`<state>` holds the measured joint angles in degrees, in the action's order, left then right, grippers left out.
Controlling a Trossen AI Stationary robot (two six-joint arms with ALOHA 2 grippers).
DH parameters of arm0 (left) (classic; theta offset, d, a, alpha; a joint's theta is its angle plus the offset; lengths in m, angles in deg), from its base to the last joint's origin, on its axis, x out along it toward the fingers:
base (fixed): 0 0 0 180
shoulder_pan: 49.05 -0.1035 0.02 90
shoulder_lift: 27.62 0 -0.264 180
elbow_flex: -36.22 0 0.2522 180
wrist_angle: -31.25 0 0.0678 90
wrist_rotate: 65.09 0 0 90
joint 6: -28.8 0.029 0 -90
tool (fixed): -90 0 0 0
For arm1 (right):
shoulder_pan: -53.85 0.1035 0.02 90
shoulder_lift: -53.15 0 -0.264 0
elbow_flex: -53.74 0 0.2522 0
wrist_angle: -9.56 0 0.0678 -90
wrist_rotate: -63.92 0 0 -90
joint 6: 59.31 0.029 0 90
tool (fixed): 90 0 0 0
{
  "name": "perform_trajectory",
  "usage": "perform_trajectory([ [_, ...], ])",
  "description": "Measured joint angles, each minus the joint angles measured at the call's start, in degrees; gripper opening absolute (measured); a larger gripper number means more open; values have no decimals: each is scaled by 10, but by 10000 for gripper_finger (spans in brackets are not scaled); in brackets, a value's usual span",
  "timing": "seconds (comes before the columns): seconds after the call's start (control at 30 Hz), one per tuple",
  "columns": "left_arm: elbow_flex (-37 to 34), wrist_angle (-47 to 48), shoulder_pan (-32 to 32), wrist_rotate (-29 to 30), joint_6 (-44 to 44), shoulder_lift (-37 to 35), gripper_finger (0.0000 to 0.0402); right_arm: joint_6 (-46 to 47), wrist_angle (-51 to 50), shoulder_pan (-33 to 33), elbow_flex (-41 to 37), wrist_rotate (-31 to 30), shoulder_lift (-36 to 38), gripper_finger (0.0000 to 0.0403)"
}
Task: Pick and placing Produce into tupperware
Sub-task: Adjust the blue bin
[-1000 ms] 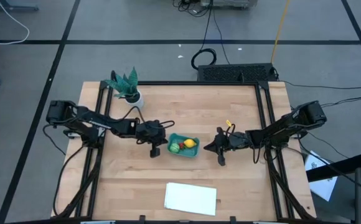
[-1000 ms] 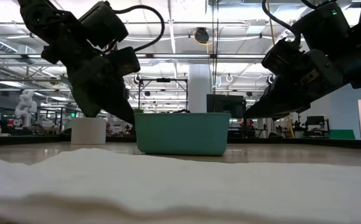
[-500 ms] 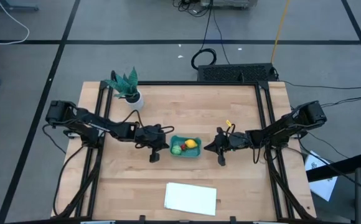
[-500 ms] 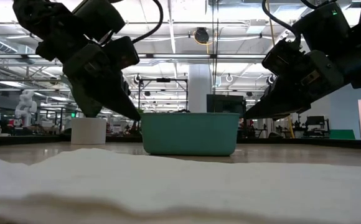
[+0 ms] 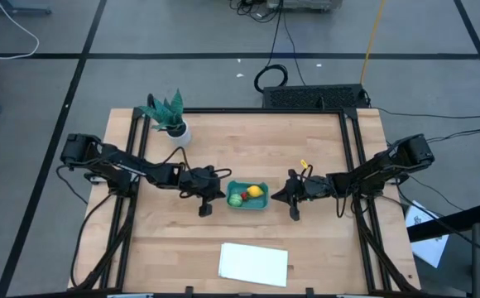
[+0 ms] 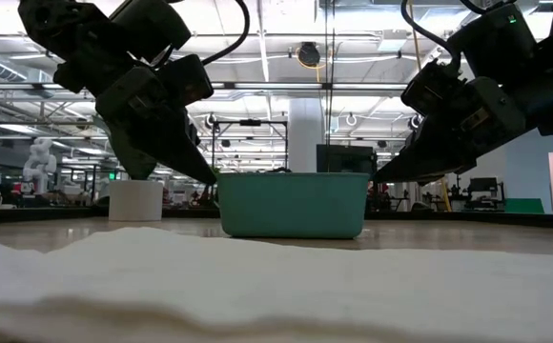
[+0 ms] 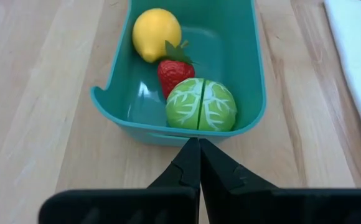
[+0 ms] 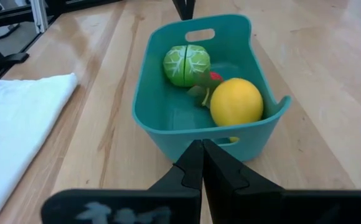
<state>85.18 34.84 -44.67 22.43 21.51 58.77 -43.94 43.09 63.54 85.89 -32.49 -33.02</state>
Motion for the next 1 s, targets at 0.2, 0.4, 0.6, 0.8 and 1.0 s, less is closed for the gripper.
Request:
perform_trajectory([
  [0.2,0,7,0,0,0,0,1,4,0,0,0,0,0,0],
  [0.4,0,6,5,0,-1,0,1,4,0,-7,0,0,0,0],
  [0.6,0,4,9,0,-1,0,1,4,0,-14,0,0,0,0],
  [0.8,0,-7,12,0,6,0,0,4,0,-14,0,2,0,0],
  [1.0,0,-13,17,0,7,0,1,4,-3,-14,0,2,0,0],
])
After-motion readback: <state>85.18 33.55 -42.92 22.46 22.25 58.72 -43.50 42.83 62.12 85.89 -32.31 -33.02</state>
